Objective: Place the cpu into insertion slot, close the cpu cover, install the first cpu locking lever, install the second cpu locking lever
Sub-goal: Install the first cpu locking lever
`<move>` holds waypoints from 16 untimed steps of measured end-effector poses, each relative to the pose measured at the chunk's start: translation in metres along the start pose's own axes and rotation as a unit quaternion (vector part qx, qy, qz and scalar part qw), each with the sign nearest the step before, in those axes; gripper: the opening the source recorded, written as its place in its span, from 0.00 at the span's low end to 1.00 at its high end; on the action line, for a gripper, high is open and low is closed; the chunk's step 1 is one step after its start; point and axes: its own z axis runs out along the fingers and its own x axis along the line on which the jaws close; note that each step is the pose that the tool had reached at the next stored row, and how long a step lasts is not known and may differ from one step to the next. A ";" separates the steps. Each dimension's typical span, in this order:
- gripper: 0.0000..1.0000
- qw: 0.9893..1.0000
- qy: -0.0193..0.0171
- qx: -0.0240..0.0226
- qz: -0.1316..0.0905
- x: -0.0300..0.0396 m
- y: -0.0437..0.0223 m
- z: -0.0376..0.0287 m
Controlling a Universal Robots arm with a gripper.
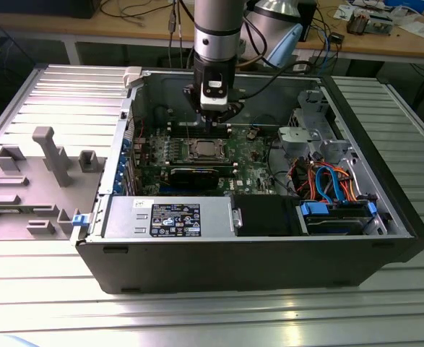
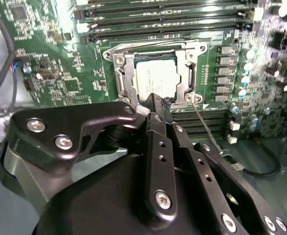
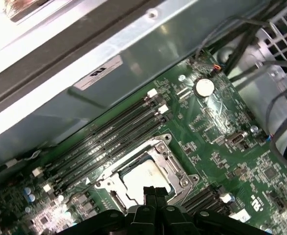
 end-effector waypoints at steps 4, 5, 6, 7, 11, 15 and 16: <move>0.11 0.999 0.001 0.000 -0.043 0.0000 0.0000 0.0000; 0.11 0.999 0.001 0.000 -0.048 0.0003 -0.0002 0.0000; 0.11 0.999 0.001 0.000 -0.050 0.0006 -0.0004 0.0000; 0.11 0.999 0.001 0.000 -0.050 0.0006 -0.0004 0.0000; 0.11 0.999 0.001 0.000 -0.050 0.0007 -0.0005 0.0000; 0.11 0.999 0.001 0.000 -0.051 0.0012 -0.0007 0.0000; 0.11 0.999 0.001 0.000 -0.052 0.0012 -0.0007 0.0000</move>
